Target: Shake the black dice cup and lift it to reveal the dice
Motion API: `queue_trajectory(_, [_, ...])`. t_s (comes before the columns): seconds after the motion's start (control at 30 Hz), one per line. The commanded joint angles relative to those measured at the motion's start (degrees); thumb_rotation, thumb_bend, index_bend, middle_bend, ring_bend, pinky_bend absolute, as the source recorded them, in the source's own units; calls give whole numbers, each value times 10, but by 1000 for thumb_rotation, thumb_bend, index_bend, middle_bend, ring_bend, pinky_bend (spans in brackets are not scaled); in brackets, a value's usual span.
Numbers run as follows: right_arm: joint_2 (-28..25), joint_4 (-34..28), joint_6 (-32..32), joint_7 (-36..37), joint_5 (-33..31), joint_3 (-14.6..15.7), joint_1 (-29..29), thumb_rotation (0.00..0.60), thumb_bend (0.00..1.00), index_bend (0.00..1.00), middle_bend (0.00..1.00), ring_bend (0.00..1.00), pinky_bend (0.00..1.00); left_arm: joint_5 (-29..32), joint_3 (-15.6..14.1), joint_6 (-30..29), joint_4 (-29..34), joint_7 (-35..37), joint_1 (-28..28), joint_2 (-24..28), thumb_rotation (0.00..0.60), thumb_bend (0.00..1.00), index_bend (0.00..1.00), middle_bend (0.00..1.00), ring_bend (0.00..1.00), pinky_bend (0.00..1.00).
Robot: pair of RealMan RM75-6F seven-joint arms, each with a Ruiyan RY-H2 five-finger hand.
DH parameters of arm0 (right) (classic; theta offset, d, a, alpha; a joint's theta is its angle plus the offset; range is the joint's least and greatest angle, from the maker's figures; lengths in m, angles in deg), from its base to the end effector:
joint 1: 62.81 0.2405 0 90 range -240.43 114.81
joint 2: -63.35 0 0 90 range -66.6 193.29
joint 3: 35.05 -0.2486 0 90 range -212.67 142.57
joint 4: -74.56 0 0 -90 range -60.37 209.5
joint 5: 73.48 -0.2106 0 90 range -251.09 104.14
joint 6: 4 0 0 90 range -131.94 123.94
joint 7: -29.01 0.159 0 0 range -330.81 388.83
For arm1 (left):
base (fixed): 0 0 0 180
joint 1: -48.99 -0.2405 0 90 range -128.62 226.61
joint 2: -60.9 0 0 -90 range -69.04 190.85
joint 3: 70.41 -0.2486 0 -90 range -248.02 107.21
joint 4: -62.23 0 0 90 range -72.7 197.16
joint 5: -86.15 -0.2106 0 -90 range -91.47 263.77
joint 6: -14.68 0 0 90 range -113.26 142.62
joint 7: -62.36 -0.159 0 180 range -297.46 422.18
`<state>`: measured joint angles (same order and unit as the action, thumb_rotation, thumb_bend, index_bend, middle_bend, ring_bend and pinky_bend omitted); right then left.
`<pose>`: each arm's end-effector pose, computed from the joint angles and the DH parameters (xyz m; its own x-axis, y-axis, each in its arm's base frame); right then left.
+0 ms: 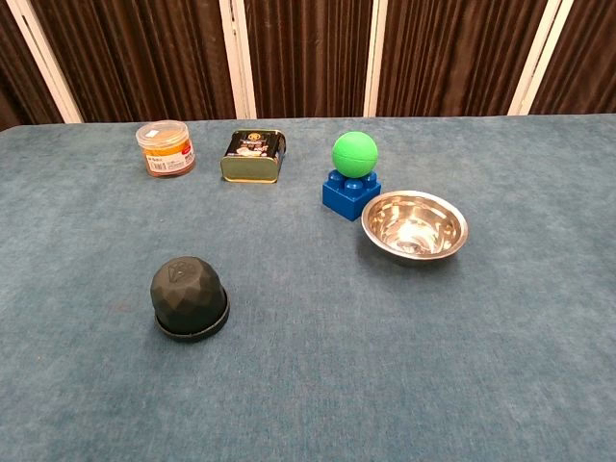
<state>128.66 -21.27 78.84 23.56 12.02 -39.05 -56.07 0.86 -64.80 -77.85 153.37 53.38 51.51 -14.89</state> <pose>-0.2848 -0.2078 0.1408 0.4069 -0.0140 0.9133 -0.9129 -0.0418 0.4061 -0.2876 0.1903 0.1221 0.3703 -0.1437 0.9177 0.9289 0.0601 -0.3654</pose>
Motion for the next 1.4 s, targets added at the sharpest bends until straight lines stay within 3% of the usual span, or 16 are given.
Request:
queue_trajectory(0.03, [5, 6, -1, 0, -3, -1, 0, 600, 185, 31, 0, 13, 0, 2, 1, 2, 0, 0, 1, 1, 600, 290, 142, 87, 0, 169])
queue_trajectory(0.53, [5, 1, 3, -6, 8, 4, -1, 600, 185, 31, 0, 13, 0, -8, -6, 7, -3, 11, 4, -1, 600, 263, 132, 87, 0, 169])
queue_trajectory(0.83, [0, -2, 8, 4, 6, 2, -3, 600, 185, 32, 0, 13, 0, -20, -27, 60, 5, 57, 22, 17, 600, 211, 124, 42, 0, 169])
queue_trajectory(1.0, [-5, 1, 5, 14, 4, 2, -4, 600, 185, 31, 0, 13, 0, -42, -43, 106, 3, 134, 46, 23, 600, 152, 97, 0, 0, 169])
queue_trajectory(1.1, [-6, -2, 4, 15, 2, 1, -3, 600, 184, 31, 0, 13, 0, -50, -47, 126, -8, 167, 61, 14, 600, 121, 95, 0, 0, 168])
queue_trajectory(1.4, [-9, 3, -5, 25, -2, -2, 2, 600, 184, 31, 0, 13, 0, -31, -39, 196, -17, 178, 104, -32, 600, 103, 92, 0, 0, 167])
